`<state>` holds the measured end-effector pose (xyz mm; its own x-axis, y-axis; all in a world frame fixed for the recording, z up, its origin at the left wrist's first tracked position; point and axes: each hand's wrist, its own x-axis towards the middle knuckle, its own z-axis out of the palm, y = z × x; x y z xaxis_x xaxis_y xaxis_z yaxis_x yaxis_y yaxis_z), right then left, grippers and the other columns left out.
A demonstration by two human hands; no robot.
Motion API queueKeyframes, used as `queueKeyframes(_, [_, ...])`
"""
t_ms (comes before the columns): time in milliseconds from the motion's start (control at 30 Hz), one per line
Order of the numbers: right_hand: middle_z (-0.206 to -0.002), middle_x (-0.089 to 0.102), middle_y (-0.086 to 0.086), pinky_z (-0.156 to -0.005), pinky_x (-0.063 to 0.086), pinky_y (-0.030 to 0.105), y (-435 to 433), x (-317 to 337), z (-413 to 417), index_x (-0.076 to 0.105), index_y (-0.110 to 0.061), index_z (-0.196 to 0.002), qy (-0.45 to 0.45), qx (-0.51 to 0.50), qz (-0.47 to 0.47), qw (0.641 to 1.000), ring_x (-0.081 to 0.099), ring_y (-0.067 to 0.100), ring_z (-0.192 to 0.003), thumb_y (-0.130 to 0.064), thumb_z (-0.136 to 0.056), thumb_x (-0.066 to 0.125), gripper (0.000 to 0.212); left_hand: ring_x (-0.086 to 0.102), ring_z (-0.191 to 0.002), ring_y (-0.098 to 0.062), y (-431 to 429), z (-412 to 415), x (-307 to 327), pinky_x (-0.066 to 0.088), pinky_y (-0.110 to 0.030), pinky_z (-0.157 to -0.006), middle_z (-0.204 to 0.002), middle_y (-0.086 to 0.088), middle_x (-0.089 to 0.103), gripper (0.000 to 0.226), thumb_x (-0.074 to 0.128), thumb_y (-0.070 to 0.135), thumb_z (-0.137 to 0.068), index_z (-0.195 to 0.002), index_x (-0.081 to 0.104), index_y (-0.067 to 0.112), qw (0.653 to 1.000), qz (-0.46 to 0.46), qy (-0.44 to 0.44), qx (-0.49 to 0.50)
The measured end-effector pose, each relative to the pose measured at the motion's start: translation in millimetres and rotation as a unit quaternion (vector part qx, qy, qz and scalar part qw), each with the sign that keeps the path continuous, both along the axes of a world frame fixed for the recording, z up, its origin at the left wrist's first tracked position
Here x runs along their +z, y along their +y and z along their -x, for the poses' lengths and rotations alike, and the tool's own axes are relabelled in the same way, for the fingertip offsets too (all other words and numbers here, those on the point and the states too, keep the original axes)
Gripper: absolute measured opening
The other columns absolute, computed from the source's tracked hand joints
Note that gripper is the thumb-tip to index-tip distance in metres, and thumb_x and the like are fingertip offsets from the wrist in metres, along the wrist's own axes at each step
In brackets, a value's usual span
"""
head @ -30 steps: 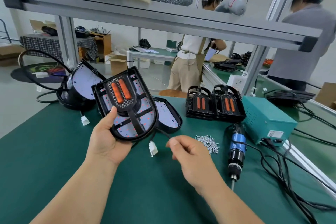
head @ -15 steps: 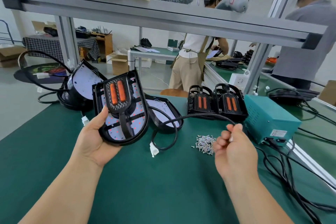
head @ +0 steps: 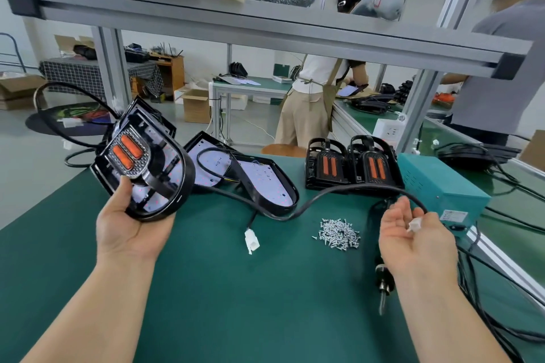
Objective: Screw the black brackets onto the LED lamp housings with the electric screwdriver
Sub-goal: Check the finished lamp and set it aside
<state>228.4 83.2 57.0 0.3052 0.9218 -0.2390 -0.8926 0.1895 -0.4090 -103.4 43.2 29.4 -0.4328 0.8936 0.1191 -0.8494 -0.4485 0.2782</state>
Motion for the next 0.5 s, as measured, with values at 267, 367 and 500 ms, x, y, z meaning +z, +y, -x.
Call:
queueKeyframes(267, [-0.121, 0.067, 0.015, -0.077, 0.058, 0.031, 3.1, -2.4, 2.2, 0.044, -0.012, -0.123, -0.015, 0.049, -0.050, 0.997, 0.068, 0.027, -0.110, -0.023, -0.109, 0.034, 0.020, 0.076, -0.083, -0.019, -1.2, -24.1, 1.7, 0.061, -0.035, -0.061, -0.091, -0.005, 0.078, 0.034, 0.054, 0.030, -0.083, -0.079, 0.082, 0.013, 0.987, 0.051, 0.123, -0.094])
queueKeyframes(367, [-0.123, 0.068, 0.009, -0.094, 0.049, 0.037, 4.9, -2.3, 4.2, 0.045, -0.014, -0.126, -0.058, 0.058, -0.045, 0.996, 0.062, 0.024, -0.119, -0.026, -0.108, 0.034, 0.024, 0.076, -0.078, -0.023, -3.8, -37.7, -0.7, 0.061, -0.038, -0.059, -0.087, -0.010, 0.078, 0.032, 0.060, 0.033, -0.078, -0.079, 0.082, 0.009, 0.962, 0.056, 0.192, -0.187])
queueKeyframes(500, [-0.122, 0.070, 0.008, -0.088, 0.052, 0.037, 6.8, 1.1, 11.2, 0.050, -0.012, -0.118, -0.056, 0.106, -0.060, 0.991, 0.063, 0.023, -0.119, -0.028, -0.108, 0.034, 0.024, 0.075, -0.081, -0.030, -9.1, -57.7, 0.0, 0.061, -0.040, -0.067, -0.090, -0.019, 0.076, 0.056, 0.099, 0.022, -0.040, -0.087, 0.079, -0.003, 0.907, 0.039, 0.264, -0.325])
